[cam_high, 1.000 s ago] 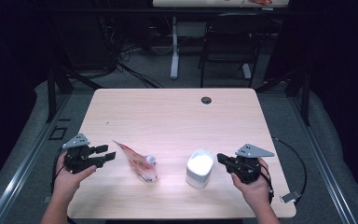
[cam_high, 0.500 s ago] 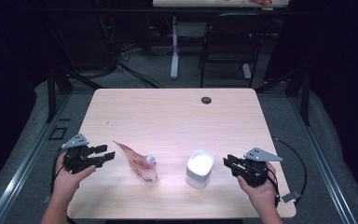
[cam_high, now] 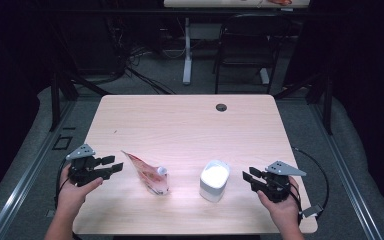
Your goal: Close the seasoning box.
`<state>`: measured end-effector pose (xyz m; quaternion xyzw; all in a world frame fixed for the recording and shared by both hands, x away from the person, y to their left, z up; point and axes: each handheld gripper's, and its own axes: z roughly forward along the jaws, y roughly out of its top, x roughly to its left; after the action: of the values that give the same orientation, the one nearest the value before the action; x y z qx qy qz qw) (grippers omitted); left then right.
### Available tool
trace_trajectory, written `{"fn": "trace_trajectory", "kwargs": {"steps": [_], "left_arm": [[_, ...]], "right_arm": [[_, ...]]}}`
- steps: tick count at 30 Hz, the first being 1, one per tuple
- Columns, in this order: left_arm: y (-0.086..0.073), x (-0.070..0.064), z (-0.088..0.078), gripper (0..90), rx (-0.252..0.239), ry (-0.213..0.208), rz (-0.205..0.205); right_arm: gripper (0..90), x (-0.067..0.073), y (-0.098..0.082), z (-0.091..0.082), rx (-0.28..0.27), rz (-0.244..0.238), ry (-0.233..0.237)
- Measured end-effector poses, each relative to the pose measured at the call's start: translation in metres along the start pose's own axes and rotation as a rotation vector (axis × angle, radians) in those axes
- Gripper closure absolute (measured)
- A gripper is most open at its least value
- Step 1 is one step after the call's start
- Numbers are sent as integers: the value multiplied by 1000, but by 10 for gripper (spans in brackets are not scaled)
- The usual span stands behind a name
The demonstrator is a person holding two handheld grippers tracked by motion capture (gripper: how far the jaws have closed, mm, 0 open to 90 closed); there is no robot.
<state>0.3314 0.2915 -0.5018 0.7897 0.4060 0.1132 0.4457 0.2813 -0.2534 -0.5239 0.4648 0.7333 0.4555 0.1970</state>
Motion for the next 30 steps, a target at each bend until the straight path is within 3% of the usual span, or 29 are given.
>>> {"fn": "trace_trajectory", "kwargs": {"steps": [9,18,30], "left_arm": [[-3,1,4,482,0,6,-19],[-6,3,8,477,10,18,-20],[-14,6,17,477,20,44,-53]], "right_arm": [[568,-6,-10,10,32,6,-23],[547,-5,-14,18,47,16,-19],[533,-1,-18,27,76,3,-26]]}}
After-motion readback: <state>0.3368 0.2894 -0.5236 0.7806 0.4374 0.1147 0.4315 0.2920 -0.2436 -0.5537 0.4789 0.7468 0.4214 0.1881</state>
